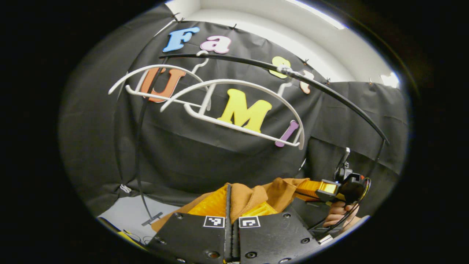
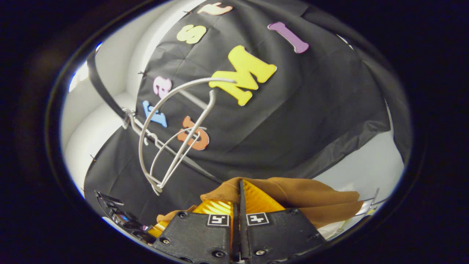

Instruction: Grasp the clothes on the hanger with both hands and then place them into the laundry hamper below.

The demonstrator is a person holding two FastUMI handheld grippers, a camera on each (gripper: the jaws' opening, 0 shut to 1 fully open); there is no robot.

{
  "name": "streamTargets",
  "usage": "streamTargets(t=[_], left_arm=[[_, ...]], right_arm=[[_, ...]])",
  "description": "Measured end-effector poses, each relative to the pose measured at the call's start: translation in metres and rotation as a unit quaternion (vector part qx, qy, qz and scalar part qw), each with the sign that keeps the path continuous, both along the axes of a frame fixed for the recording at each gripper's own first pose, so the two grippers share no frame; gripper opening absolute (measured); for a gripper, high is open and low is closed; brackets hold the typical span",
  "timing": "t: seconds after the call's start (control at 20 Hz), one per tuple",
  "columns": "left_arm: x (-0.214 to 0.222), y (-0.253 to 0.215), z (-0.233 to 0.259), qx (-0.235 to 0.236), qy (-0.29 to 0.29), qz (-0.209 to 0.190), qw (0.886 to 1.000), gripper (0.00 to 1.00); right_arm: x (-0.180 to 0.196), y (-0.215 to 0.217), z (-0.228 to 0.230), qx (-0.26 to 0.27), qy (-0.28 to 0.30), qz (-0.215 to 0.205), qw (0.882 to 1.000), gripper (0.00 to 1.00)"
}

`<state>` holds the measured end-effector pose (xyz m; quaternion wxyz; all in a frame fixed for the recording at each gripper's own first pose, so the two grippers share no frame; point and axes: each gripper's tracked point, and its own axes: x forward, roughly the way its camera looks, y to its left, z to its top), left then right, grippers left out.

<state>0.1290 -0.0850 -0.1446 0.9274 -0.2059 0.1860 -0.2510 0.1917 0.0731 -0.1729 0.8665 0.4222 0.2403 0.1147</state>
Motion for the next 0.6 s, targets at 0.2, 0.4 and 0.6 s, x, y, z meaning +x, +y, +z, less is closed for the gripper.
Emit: streamTargets(t=[0.2,0.4,0.6], left_arm=[[-0.016,-0.013,0.018,0.003,-0.009,-0.028,1.0,0.06],[-0.025,-0.018,0.029,0.006,-0.019,-0.046,0.999,0.0],[-0.025,-0.023,-0.006,0.024,0.012,-0.055,0.998,0.01]], right_arm=[[-0.024,0.034,0.014,0.007,-0.005,0.05,0.999,0.04],[-0.031,0.055,0.025,0.016,-0.016,0.071,0.997,0.04],[-0.028,0.054,-0.016,0.011,0.026,0.068,0.997,0.04]])
